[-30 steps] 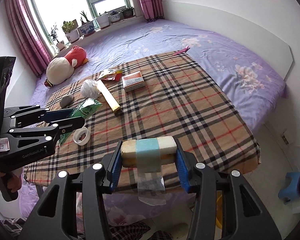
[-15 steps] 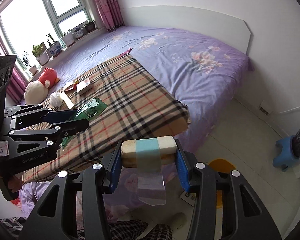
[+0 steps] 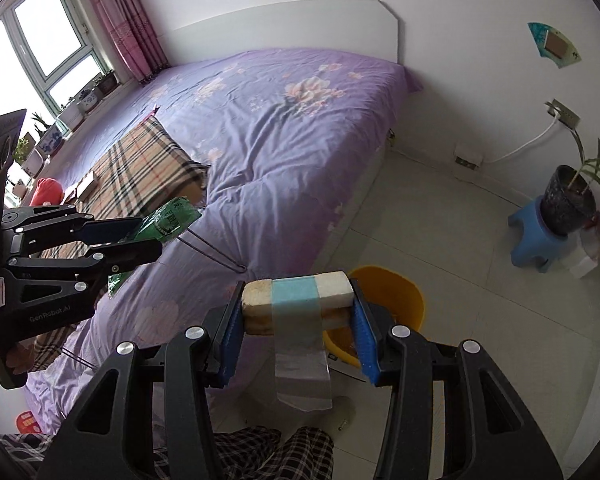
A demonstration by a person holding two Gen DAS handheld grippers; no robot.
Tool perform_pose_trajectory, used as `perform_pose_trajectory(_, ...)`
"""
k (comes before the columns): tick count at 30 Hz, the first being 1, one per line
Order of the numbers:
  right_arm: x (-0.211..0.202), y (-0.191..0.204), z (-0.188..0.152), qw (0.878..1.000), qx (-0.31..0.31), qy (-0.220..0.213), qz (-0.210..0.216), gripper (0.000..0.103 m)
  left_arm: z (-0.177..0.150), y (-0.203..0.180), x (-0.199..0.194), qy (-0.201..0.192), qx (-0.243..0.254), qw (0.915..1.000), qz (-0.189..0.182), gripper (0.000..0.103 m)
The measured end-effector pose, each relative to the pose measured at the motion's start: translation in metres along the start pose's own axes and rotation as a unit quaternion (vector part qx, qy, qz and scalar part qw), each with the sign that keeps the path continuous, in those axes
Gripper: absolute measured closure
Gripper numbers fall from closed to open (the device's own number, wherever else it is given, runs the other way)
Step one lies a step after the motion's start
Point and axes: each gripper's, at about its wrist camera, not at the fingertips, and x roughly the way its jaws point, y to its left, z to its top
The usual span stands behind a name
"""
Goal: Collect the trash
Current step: 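Carry the soap bar and green packet with both tools over the yellow bin, then open both tools to drop the soap bar and green packet into the bin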
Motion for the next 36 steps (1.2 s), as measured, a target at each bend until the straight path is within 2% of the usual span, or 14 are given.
perform_pose_trajectory(8, 0.008, -0.063, -0.021, 1.0, 0.018, 0.02, 0.005, 0.054, 0.018, -0.047, 0.051, 0.023, 0.051, 0.9976, -0.043, 0.072)
perform_pose_trajectory(13, 0.029, -0.093, -0.026, 0.999, 0.014, 0.043, 0.008, 0.054, 0.029, -0.062, 0.084, 0.044, 0.067, 0.9955, -0.051, 0.072)
perform_pose_trajectory(29, 0.162, -0.155, -0.044, 0.99, 0.008, 0.14, 0.033, 0.053, 0.026, -0.076, 0.213, 0.15, 0.054, 0.986, -0.049, 0.072)
perform_pose_trajectory(36, 0.212, -0.169, -0.052, 0.985, 0.002, 0.17, 0.038, 0.053, 0.023, -0.073, 0.258, 0.175, 0.041, 0.9827, -0.045, 0.072)
